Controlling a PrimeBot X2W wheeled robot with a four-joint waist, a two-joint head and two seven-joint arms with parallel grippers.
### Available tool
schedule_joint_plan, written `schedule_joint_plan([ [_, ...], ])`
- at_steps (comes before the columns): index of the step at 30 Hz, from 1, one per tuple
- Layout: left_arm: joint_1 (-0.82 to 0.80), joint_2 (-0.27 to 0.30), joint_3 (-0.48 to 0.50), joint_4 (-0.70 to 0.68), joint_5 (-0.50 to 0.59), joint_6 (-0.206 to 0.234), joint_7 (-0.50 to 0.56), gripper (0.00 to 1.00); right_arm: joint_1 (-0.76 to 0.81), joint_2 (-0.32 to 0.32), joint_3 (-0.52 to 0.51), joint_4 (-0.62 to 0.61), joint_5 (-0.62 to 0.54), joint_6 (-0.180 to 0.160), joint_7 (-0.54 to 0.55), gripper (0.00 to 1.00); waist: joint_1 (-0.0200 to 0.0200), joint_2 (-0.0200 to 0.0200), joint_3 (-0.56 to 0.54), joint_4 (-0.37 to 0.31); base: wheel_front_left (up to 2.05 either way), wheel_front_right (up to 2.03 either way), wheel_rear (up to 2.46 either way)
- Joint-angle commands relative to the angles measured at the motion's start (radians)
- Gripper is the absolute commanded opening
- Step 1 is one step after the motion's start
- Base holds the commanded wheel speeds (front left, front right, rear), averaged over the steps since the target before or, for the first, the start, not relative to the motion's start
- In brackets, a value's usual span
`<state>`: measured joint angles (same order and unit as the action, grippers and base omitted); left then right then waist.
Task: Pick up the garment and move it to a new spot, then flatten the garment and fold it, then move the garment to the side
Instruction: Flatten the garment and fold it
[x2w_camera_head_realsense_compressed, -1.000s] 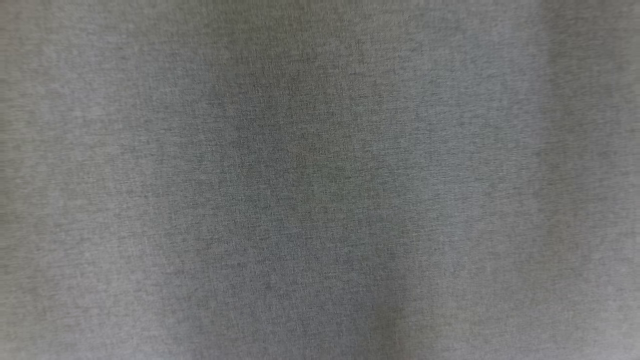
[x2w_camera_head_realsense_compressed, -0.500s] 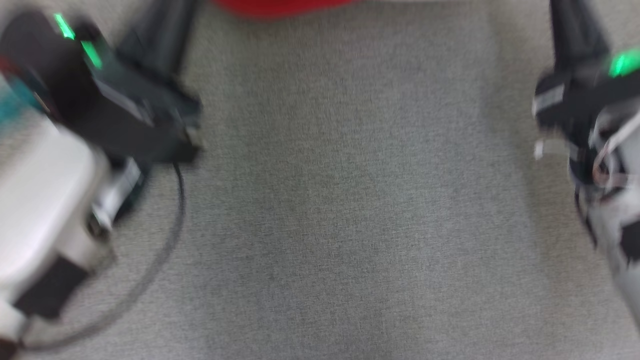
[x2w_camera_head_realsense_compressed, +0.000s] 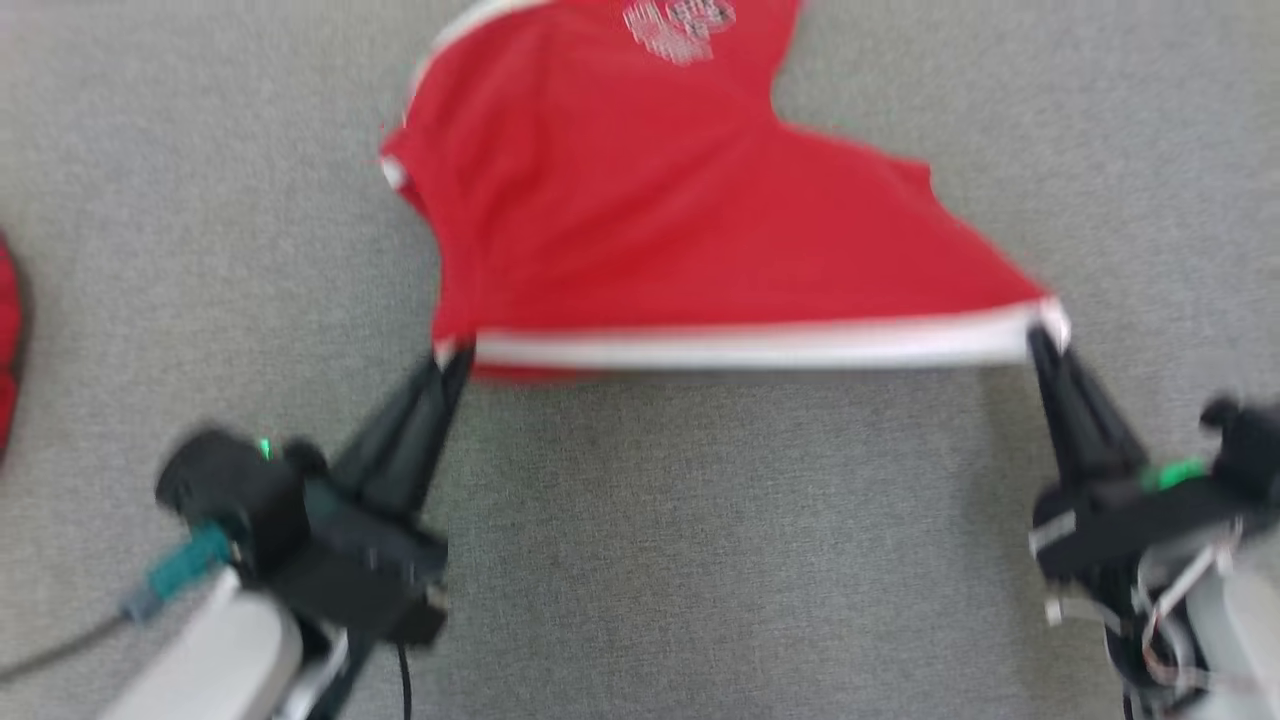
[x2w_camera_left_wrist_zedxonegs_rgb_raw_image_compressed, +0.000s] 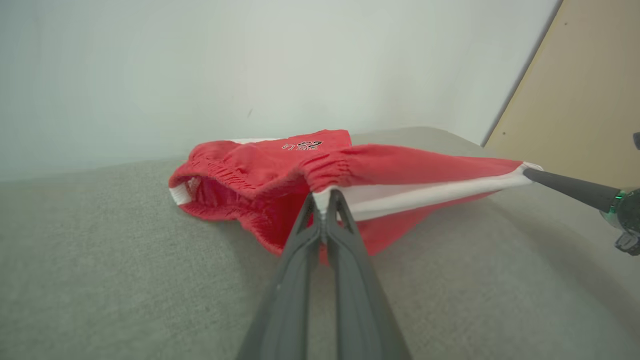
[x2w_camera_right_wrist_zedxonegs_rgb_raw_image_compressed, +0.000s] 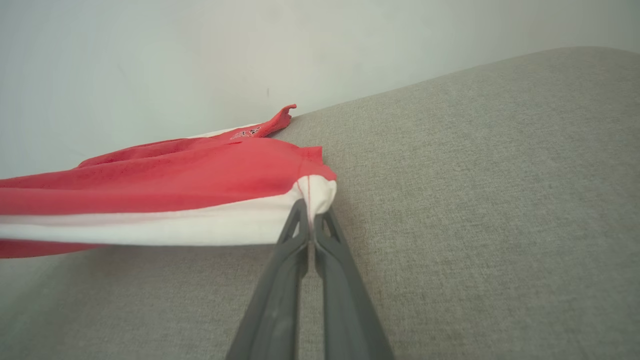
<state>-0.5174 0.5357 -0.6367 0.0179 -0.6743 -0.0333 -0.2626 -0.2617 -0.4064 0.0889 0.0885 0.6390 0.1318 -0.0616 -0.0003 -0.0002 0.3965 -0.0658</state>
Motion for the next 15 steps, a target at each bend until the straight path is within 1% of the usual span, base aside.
schedule_joint_plan([
  [1, 0.059, -0.007, 0.015, 0.009, 0.016, -0.009, -0.003, 0.00, 0.063, 0.020, -0.021, -0.020, -0.018, -0.002, 0.010, 0.00, 0.0003, 0.0002, -0.041, -0.003, 0.00, 0.00, 0.00],
  [8, 0.260, -0.054, 0.072, 0.040, 0.068, -0.025, -0.003, 0.00, 0.267, 0.088, -0.080, -0.080, -0.056, -0.002, 0.055, 0.00, 0.0003, 0.0002, -0.116, -0.007, 0.00, 0.00, 0.00],
  [11, 0.333, -0.062, 0.091, 0.061, 0.090, -0.042, -0.003, 0.00, 0.351, 0.118, -0.100, -0.105, -0.065, -0.002, 0.079, 0.00, 0.0003, 0.0002, -0.155, 0.002, 0.00, 0.00, 0.00],
  [15, 0.418, -0.083, 0.123, 0.074, 0.099, -0.051, -0.003, 0.00, 0.458, 0.164, -0.110, -0.142, -0.081, -0.002, 0.117, 0.00, 0.0003, 0.0002, -0.209, 0.017, 0.00, 0.00, 0.00],
])
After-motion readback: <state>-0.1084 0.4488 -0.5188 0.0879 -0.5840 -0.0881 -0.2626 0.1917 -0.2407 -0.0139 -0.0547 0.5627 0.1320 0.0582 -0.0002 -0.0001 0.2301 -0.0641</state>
